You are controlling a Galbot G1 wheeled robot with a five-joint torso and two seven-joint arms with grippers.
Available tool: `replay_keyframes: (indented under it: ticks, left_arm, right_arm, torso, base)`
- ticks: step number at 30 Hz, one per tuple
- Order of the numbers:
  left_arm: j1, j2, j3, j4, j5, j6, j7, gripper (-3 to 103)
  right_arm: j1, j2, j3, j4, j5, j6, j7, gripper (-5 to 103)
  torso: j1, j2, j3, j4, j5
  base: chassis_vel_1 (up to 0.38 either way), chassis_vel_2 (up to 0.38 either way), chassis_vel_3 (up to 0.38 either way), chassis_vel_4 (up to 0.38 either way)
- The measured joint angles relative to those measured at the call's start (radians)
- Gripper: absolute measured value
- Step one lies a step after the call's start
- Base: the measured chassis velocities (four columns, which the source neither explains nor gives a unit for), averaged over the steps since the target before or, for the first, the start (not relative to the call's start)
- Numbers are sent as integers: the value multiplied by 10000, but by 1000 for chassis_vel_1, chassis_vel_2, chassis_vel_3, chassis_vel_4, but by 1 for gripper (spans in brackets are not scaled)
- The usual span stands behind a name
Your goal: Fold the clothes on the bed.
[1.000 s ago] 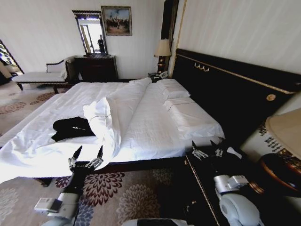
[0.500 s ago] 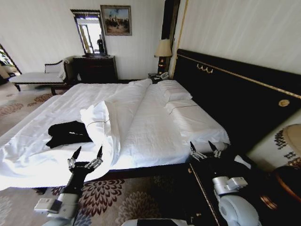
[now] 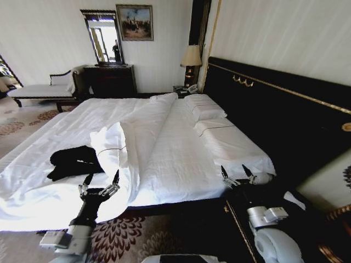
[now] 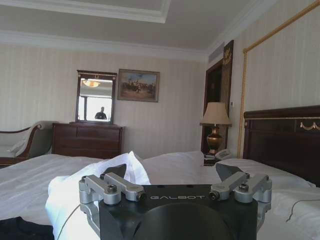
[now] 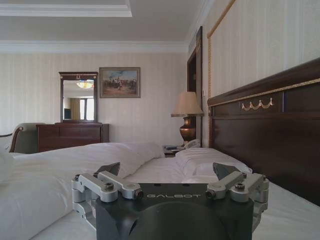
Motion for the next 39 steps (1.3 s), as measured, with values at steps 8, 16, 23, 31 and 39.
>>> replay_keyframes:
  ticks: [8,16,23,31,39]
  left_arm:
    - [-60,1,11,136,-1,-45,-4,100]
    - [-77,-1,12,179,-9,-77,-4,100]
    - [-54,-13,-5,166,-19,-108,-4,100]
    - [-14,-39,-5,133,-16,-157,-3,100]
    - [8,-81,-12,125,-10,-215,1,100]
  right_arm:
    - [7,8,-8,-46,-77,3,-57,100]
    - [4,50,-28,-78,-134,41,-80,100]
    - [-12,75,-35,-74,-164,116,-121,100]
    - [-47,83,-37,-55,-163,176,-122,100]
    - [-72,97,-49,-43,-199,207,-155,100]
  torso:
    - [-2,1,0,-1,1]
    - [-3,1,-1,-2,1]
    - [-3,1,-1,-1,1]
    - [-2,0,0,-1,2]
    - [-3,1,-1,-2,-1]
  base:
    - [-39,44,45,-41]
    - [-1,23,-5,-21]
    - [8,134,-23,-135]
    - [94,217,-86,-215]
    - [178,262,-176,-264]
